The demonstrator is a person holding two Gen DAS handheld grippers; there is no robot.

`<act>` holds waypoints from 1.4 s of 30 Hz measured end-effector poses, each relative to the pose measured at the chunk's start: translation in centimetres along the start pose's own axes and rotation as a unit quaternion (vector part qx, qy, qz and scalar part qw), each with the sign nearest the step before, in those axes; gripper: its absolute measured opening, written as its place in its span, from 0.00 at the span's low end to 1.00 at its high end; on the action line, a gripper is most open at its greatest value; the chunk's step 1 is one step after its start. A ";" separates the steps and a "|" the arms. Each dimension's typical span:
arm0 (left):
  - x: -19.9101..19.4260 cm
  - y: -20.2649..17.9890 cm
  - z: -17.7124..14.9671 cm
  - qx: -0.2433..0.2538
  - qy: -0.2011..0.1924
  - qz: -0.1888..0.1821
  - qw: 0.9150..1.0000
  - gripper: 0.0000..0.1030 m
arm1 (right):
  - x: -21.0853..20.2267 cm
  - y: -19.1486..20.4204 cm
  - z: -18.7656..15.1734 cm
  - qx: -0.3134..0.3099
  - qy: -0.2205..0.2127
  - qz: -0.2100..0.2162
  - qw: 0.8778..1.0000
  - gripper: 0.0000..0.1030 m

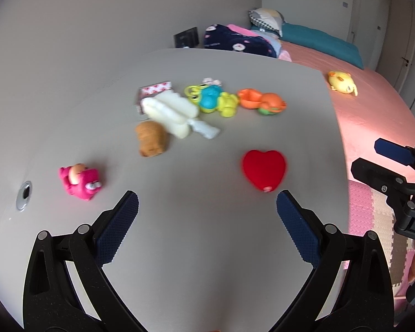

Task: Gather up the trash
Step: 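Move both open grippers back over the desk toward the pink toy and red heart, then grasp the pink toy with the left gripper while the right gripper grasps the red heart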

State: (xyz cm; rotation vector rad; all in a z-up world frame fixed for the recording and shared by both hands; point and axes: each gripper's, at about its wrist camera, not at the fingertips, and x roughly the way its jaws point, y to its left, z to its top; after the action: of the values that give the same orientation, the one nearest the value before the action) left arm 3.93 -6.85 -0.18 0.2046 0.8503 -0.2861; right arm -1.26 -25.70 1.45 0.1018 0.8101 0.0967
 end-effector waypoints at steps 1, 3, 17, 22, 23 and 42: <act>0.0 0.6 -0.1 -0.004 0.001 0.003 1.000 0.94 | 0.2 0.3 0.0 -0.002 0.002 0.004 1.000 0.74; -0.1 1.6 -0.4 -0.012 0.002 0.009 1.000 0.94 | 0.9 1.1 0.1 -0.008 0.005 0.011 1.000 0.74; 1.0 8.5 -1.2 -0.051 0.013 0.054 0.997 0.94 | 5.6 5.5 0.9 -0.042 0.042 0.032 0.998 0.74; 2.4 10.2 -0.7 -0.057 0.022 0.068 0.996 0.94 | 7.1 6.0 1.2 -0.046 0.051 0.027 0.997 0.74; 2.6 10.5 -0.7 -0.061 0.023 0.067 0.996 0.94 | 7.4 6.1 1.3 -0.047 0.053 0.026 0.997 0.74; 5.2 12.5 -0.4 -0.075 0.030 0.086 0.993 0.60 | 9.4 6.6 2.3 -0.076 0.054 0.011 0.996 0.47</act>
State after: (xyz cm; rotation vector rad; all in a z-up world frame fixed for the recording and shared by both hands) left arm 11.01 4.20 -3.56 0.1458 0.9028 -0.0537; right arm 6.54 -18.07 -2.93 -0.0387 0.9072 0.1850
